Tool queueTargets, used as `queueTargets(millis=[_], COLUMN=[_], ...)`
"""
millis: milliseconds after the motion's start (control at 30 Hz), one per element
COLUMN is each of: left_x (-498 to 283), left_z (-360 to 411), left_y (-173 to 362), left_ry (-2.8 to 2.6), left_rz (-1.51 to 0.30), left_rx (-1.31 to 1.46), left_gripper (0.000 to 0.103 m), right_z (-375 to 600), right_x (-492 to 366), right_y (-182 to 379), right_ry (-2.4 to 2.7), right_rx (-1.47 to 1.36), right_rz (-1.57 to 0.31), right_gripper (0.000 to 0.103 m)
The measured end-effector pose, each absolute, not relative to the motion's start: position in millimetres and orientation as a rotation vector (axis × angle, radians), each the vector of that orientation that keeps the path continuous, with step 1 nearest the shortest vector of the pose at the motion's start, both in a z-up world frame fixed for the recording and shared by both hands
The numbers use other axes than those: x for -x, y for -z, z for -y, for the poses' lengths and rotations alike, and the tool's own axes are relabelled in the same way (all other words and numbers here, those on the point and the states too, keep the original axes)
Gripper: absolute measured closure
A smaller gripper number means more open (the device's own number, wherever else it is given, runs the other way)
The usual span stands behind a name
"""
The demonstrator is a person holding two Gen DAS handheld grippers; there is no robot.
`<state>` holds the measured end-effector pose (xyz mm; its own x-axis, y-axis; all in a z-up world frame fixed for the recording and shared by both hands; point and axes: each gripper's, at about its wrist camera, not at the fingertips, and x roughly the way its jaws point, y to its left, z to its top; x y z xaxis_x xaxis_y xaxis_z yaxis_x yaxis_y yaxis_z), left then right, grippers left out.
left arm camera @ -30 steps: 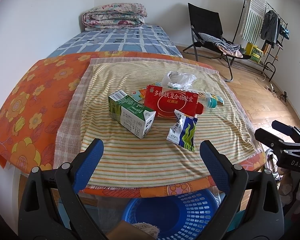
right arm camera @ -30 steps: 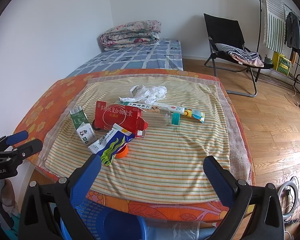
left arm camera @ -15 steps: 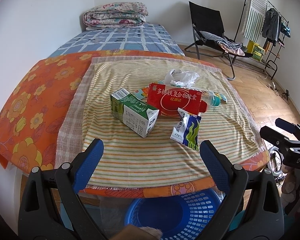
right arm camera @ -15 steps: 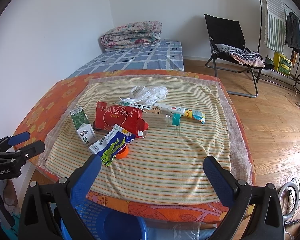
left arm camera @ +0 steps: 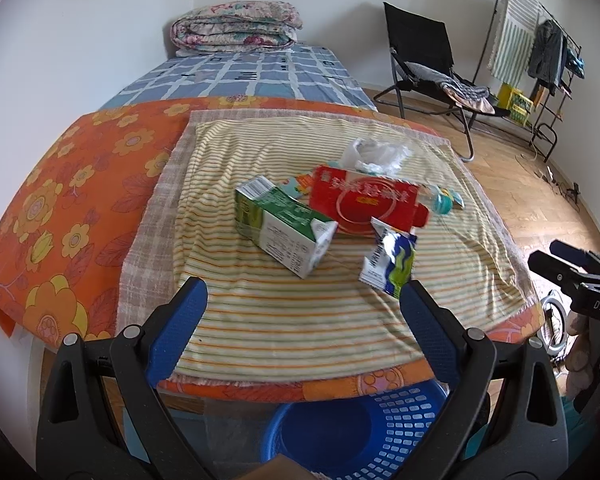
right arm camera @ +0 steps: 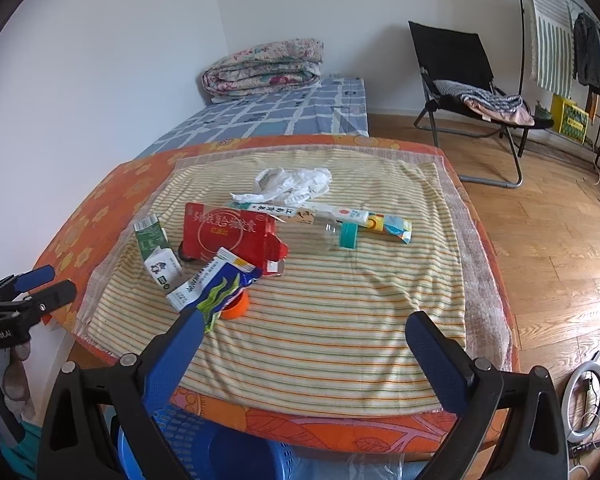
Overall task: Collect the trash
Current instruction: 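Grasp the green milk carton with the left tool while the right tool grasps the snack wrapper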
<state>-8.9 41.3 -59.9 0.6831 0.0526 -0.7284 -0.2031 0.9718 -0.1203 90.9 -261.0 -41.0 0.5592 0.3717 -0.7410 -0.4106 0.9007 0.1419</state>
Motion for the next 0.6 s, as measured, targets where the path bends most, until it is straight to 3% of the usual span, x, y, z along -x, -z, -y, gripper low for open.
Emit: queueTargets(millis=[267,300,367,600], left_x=[-9.5,-19.7,-30.5,-77.4], left_z=[-73.6,-74.7,-77.6,-83.0], left_y=[43.4,42.5,44.9,57.4], left_ry=[-0.188,-0.181,-0.169,-0.155], left_rz=[-0.816,-0.831,-0.860,-0.928], left_rx=[0.252,0.276,0.312,0.395], left_gripper=[0.005,0.006,0.018,0.020], right_z=[282.8,283.4,279.9,239.7], right_x=[-119.3,-123.3,-131.7,-143.2], right_y=[47.1,49.7,56.7,83.0], right_ry=[-0.485,-0.500,-0.538,-0.637], right_rx=[-0.027,-0.057,-0.108,-0.165], right_rz=[-0.916,-0.938,-0.989,-1.097], right_gripper=[0.009,0.010,0.015,0.020])
